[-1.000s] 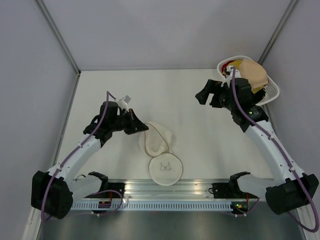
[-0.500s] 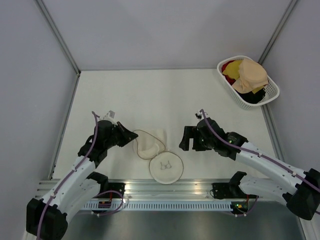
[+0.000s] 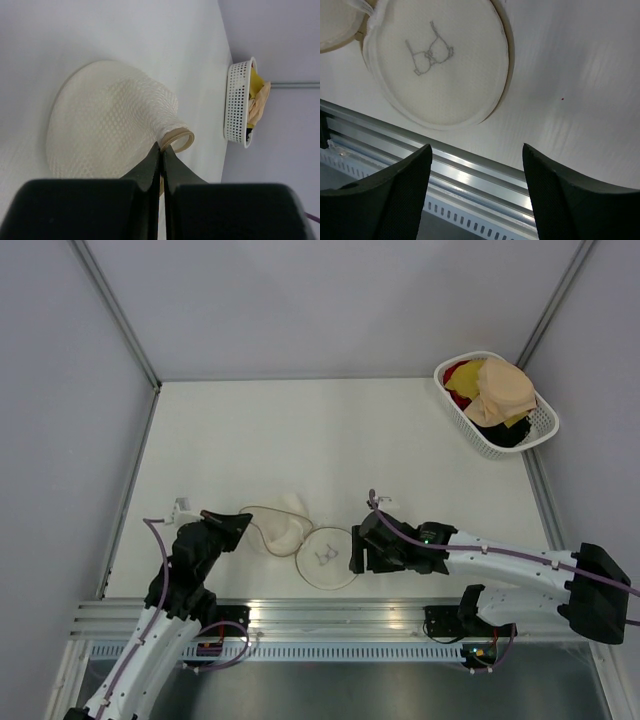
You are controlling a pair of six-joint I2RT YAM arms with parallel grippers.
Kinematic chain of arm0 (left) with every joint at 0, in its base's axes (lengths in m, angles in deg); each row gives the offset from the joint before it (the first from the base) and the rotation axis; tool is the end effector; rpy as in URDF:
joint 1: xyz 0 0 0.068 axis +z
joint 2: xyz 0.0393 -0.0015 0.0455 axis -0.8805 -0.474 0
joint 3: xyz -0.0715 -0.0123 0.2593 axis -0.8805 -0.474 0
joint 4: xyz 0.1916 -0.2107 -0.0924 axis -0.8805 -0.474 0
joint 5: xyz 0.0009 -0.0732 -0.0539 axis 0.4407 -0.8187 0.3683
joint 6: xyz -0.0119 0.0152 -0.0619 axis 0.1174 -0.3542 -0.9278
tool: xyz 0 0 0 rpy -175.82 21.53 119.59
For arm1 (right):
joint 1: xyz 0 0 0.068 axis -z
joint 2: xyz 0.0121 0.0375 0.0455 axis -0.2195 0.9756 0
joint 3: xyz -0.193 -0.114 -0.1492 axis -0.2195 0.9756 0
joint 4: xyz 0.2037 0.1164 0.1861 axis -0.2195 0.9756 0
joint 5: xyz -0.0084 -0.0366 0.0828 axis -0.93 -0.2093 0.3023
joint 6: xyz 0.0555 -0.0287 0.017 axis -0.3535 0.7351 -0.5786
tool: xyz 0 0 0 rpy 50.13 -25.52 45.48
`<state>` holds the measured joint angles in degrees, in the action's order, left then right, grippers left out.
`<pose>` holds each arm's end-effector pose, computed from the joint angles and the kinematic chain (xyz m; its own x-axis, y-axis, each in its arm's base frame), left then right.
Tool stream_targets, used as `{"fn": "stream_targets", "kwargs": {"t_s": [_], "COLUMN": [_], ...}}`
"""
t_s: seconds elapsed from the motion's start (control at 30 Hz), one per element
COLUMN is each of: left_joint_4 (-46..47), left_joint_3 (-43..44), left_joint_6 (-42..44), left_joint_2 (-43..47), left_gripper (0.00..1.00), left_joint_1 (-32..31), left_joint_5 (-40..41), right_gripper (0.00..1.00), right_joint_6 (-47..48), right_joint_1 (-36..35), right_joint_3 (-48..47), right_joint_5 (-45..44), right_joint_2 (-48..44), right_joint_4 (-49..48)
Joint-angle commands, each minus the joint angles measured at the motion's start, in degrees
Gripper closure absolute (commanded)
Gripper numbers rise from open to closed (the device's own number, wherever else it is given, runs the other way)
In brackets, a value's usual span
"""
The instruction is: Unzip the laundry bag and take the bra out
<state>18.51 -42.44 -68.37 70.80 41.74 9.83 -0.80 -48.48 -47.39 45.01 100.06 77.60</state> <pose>0.1619 -0.0530 0.1813 -0.3509 -0.8639 -0.3614 -0.2372 0.4553 -0.8582 0.1315 0.2249 0.1790 -0.9162 0.0079 -0.4006 -0.1528 0.9175 0.3673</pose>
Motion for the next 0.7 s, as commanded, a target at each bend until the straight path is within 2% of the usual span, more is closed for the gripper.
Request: {"fn": "stream_targets", "kwargs": {"t_s": [0.0, 0.37, 0.67], "left_joint_4": [-1.06, -1.32, -1.94], "left_joint_3": [-1.55, -3.84, -3.4], "left_joint_6": [-7.31, -10.66, -9.78], "left_joint_2": [1.63, 3.39, 3.47], "left_gripper": [0.98, 0.98, 0.98], "left_joint_1": [0.02, 0.02, 0.02], "left_joint_5": [3.19, 1.25, 0.2], "right_gripper": [0.24, 0.44, 0.51], "right_joint_6": [-4.8, -6.91, -8.75], "right_joint_1": [-2.64, -4.58, -4.58], "right_joint_3": [-0.64, -5.91, -6.88], "right_joint_5": [-5.03, -12.86, -15.58], "right_joint_2": [2.83, 13.46, 19.01], "right_joint_4": [0.58, -2.05, -1.8]}}
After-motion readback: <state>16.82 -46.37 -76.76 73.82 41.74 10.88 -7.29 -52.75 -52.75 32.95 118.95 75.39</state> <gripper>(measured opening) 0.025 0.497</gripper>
